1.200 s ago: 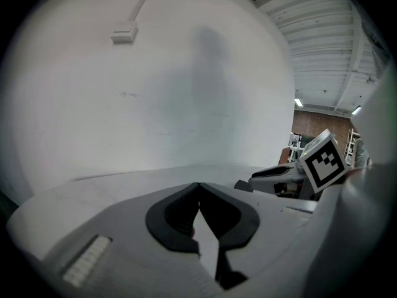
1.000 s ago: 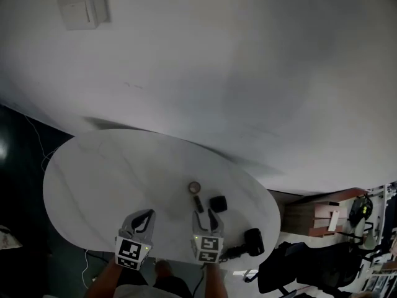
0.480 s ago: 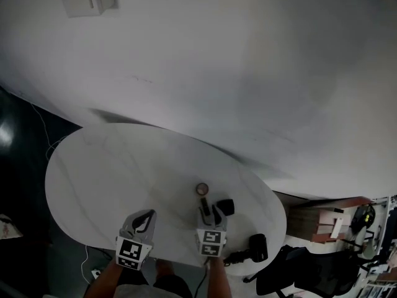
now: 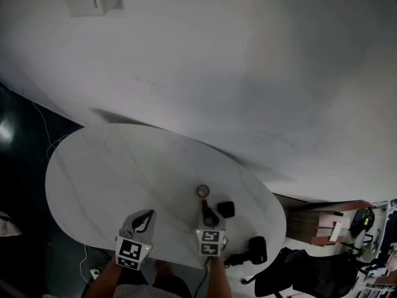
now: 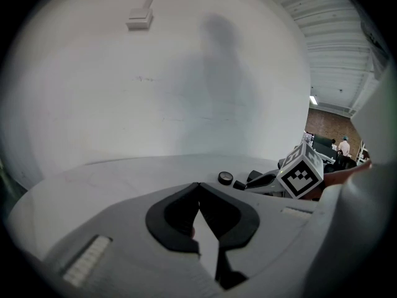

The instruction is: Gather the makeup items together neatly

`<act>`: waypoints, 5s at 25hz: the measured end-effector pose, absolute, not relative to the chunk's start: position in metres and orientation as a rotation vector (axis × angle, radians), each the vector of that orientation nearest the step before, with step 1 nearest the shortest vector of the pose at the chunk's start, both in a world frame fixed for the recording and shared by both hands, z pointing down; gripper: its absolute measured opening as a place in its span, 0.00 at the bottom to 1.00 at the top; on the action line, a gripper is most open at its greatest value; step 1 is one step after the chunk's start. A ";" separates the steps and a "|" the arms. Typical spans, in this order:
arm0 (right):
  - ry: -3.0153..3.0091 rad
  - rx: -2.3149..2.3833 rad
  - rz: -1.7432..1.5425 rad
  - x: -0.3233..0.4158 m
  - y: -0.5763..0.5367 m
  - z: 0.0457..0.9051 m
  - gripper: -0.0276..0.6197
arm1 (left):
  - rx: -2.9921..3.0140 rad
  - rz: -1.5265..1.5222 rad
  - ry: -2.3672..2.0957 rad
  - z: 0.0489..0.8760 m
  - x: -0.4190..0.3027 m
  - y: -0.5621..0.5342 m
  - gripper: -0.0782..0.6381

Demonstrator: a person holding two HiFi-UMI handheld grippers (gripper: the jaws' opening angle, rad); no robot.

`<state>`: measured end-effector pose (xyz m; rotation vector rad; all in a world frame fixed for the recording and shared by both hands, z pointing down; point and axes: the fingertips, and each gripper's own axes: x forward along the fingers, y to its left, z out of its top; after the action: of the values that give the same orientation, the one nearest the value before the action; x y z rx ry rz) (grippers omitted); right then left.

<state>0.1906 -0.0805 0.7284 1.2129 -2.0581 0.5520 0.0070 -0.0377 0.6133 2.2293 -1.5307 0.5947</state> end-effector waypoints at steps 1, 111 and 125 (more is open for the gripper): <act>-2.060 1.210 0.551 0.190 -0.081 0.728 0.21 | 2.228 0.595 -1.533 0.613 0.006 -0.038 0.12; -2.403 0.177 -0.038 -0.191 -0.005 0.684 0.45 | 1.640 0.367 -2.151 0.602 -0.274 0.095 0.12; -2.594 0.704 0.006 -0.120 -0.042 0.546 0.37 | 2.031 0.307 -2.090 0.496 -0.227 0.036 0.12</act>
<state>-0.1202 -0.0417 0.5459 0.7042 -2.5935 0.0065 -0.2273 0.0361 0.4959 2.0312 -2.0902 0.3071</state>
